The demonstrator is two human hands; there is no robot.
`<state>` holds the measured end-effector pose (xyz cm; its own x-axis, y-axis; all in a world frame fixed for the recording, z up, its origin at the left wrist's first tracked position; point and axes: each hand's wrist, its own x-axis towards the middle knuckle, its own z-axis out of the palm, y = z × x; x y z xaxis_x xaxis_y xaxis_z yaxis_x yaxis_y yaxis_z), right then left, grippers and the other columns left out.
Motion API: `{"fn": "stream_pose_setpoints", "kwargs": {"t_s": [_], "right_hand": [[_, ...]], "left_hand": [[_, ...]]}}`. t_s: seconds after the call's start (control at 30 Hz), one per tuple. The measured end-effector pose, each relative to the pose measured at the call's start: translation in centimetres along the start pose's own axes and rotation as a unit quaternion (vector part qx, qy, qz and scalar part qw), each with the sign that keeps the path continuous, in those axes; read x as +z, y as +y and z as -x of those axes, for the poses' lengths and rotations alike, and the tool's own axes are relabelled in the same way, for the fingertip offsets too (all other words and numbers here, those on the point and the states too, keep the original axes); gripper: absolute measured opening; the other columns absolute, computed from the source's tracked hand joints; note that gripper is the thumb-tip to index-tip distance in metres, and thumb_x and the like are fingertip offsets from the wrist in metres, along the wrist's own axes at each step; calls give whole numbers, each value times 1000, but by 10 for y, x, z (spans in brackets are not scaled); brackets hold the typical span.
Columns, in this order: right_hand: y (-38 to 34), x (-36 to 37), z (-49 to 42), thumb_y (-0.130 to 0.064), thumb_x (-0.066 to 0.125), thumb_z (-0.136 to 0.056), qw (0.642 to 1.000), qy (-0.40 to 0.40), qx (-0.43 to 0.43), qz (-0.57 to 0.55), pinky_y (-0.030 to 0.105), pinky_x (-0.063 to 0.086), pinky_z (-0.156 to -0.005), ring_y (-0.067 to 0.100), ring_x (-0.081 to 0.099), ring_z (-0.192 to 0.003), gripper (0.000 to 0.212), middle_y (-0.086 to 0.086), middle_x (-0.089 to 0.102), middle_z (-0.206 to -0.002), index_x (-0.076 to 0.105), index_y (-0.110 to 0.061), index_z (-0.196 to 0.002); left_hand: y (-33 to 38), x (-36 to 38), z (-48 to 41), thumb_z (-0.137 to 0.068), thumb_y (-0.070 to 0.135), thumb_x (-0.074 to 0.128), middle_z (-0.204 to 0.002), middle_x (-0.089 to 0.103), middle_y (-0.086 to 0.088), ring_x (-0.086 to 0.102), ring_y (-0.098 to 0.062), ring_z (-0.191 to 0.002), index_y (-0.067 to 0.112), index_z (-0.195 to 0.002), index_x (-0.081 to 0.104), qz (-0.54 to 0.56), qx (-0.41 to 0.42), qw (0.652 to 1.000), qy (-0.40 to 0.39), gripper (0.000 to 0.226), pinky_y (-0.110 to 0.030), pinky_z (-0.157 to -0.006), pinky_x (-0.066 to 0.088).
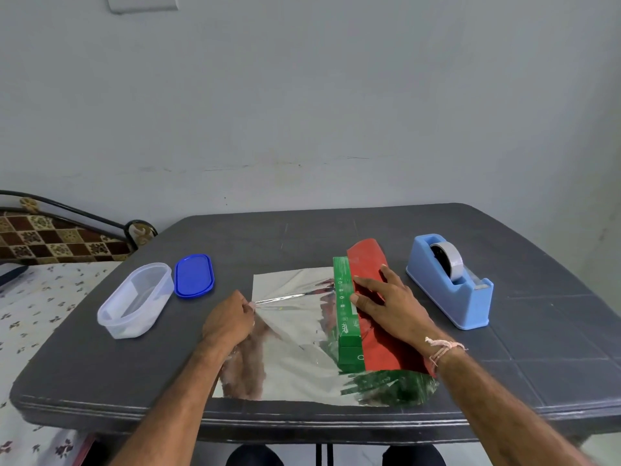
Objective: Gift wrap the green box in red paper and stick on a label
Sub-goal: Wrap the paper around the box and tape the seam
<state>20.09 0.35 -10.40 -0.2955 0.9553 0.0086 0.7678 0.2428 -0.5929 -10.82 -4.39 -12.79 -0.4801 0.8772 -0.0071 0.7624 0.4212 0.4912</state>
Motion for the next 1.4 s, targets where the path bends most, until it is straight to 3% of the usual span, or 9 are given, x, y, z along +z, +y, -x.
{"fn": "stream_pose_setpoints", "kwargs": {"t_s": [0.13,0.3,0.43,0.8,0.93,1.07,1.17,1.33,1.4], "right_hand": [[1,1,1,-67,53,-94,1000,5,-2,-5,60,30,-119,35,21,-154,60,-1,6,-172,44,-47,-150],[0,0,2,-64,56,-94,1000,10,-4,-26,52,27,-122,33,20,-155,62,1,5,-172,41,-47,-152],[-1,-3,7,-60,61,-93,992,38,-5,-118,43,16,-125,24,4,-159,77,3,-10,-172,23,-49,-158],[0,-4,1,-75,58,-86,999,-16,-23,46,64,14,-123,25,-4,-159,76,-4,4,-172,34,-51,-154],[0,-4,6,-69,65,-86,998,-7,-44,-39,55,10,-127,24,-4,-159,76,-3,11,-172,36,-50,-154],[0,-6,16,-62,69,-88,956,-16,-39,-291,34,27,-122,11,28,-152,80,-10,34,-163,30,-47,-156],[-3,-6,22,-57,66,-90,911,-16,-29,-411,24,31,-113,7,35,-147,83,-11,36,-159,26,-38,-160],[1,-5,18,-60,62,-95,879,11,-38,-476,41,42,-117,11,57,-133,63,-5,60,-146,47,-32,-150],[1,-6,18,-53,57,-100,883,55,-41,-465,41,48,-111,11,65,-124,47,-6,69,-132,58,-27,-140]], "left_hand": [[1,-4,6,-102,32,60,-93,69,-8,60,-20,-75,10,-102,56,172,-47,981,-71,22,-32,-66,48],[-6,-13,13,-92,3,73,-128,64,-1,70,-17,-105,21,-133,58,428,-10,892,-146,47,-20,-77,53],[-2,-23,10,-93,-3,68,-134,64,-4,72,-13,-103,22,-137,63,441,20,883,-158,51,-18,-77,57],[74,-58,6,-93,-3,67,-138,55,21,58,25,-101,23,-150,48,395,168,883,-192,66,-3,-82,45],[106,-57,9,-79,9,76,-142,52,20,55,12,-122,22,-154,44,371,206,880,-212,83,-18,-105,41],[131,-45,18,-75,8,74,-146,54,15,54,-5,-133,23,-154,45,397,208,866,-222,85,-24,-104,45],[144,-32,29,-74,8,74,-150,55,8,57,-7,-132,19,-155,42,396,208,862,-238,88,-29,-111,45],[153,-2,41,-89,-9,63,-125,71,13,69,2,-104,17,-150,46,369,214,861,-277,69,-16,-80,55],[155,5,41,-91,-10,62,-137,59,16,62,16,-107,14,-155,40,367,219,858,-284,72,-9,-81,51]]}}
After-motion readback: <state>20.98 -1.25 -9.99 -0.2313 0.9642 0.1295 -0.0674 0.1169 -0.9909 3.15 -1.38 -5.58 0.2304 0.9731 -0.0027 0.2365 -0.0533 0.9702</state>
